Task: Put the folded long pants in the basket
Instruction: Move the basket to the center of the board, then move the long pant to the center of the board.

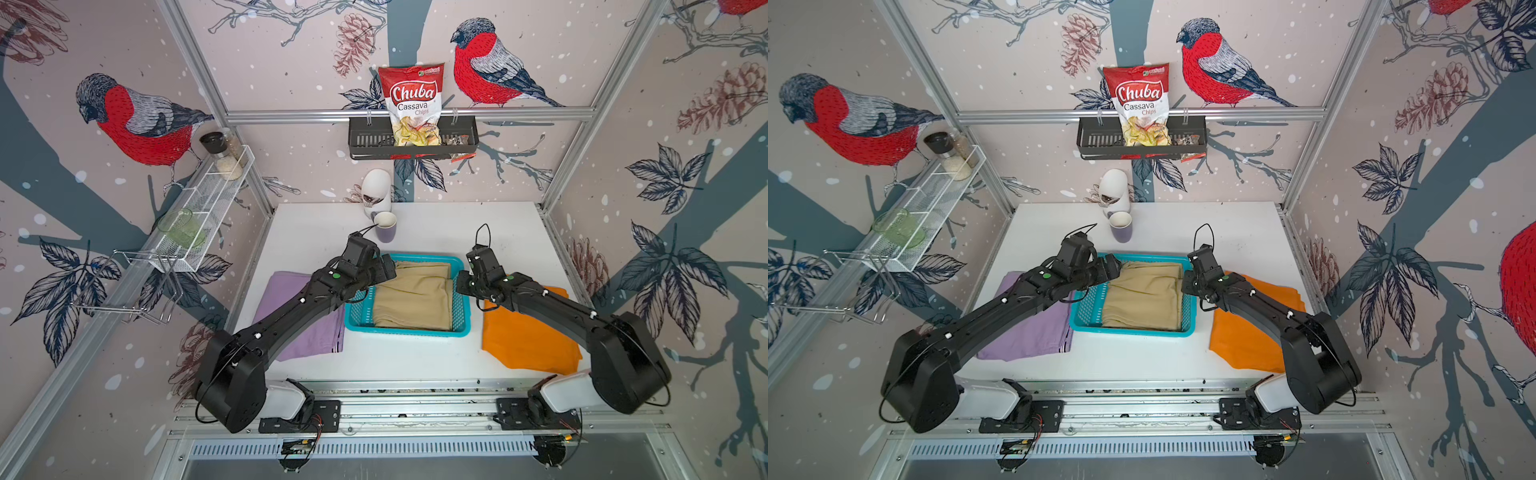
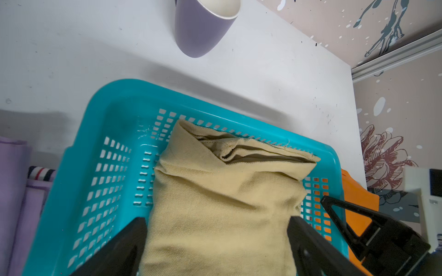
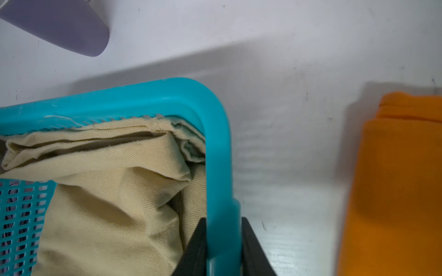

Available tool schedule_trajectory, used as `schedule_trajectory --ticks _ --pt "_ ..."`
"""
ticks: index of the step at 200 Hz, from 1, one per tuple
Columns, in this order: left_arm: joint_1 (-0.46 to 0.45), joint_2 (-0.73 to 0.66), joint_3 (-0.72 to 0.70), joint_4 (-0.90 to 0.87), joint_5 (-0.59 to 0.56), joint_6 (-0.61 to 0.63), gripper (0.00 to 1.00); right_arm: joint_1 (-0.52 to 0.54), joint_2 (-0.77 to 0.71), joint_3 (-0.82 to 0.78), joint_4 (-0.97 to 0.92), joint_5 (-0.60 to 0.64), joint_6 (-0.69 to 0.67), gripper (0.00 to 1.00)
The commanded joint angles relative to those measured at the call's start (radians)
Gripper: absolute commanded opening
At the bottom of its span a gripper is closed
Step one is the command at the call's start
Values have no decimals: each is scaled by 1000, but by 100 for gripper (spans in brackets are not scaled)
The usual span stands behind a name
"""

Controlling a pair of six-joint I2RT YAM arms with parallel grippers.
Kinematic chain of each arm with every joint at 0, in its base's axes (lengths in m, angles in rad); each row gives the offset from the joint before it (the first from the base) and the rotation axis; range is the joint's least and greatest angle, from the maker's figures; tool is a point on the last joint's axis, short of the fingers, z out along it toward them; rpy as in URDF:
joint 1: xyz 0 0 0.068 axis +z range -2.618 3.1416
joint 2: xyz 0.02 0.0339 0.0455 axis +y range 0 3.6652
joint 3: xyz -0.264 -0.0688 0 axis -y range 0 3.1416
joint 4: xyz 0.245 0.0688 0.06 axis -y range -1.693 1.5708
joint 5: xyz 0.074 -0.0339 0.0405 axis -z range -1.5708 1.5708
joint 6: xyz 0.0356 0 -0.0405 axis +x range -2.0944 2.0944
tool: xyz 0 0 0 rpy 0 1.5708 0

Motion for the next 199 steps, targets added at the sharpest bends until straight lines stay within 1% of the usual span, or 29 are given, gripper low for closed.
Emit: schedule_trajectory --ticks 1,8,22,44,62,85,109,130,141,152,166,199 --pt "5 23 27 40 32 26 96 -11 33 67 -32 25 -62 36" --pt "6 37 42 46 42 31 96 -18 36 87 -51 31 -75 42" --pt "5 71 83 55 62 50 96 -32 32 134 -117 58 -83 56" --pt "5 155 200 66 117 94 96 -74 11 171 -239 94 -79 65" --pt "5 244 306 96 194 130 96 -137 -34 151 -325 124 -57 65" --pt "4 374 455 105 277 153 96 -259 -104 65 -381 79 -39 65" --pt "-5 506 592 95 326 181 96 -358 -148 -60 -360 28 -3 65" --pt "-11 611 707 61 353 195 96 -410 -149 -146 -271 -27 26 65" --pt "-13 659 759 52 376 196 96 -427 -129 -173 -212 -39 36 65" --pt "-18 703 809 51 400 197 96 -437 -89 -176 -163 -22 37 65" --pt "-21 765 887 39 430 198 96 -439 -22 -157 -111 3 25 65" --pt "-21 941 1136 -39 473 189 96 -436 164 -60 -22 -26 -39 64"
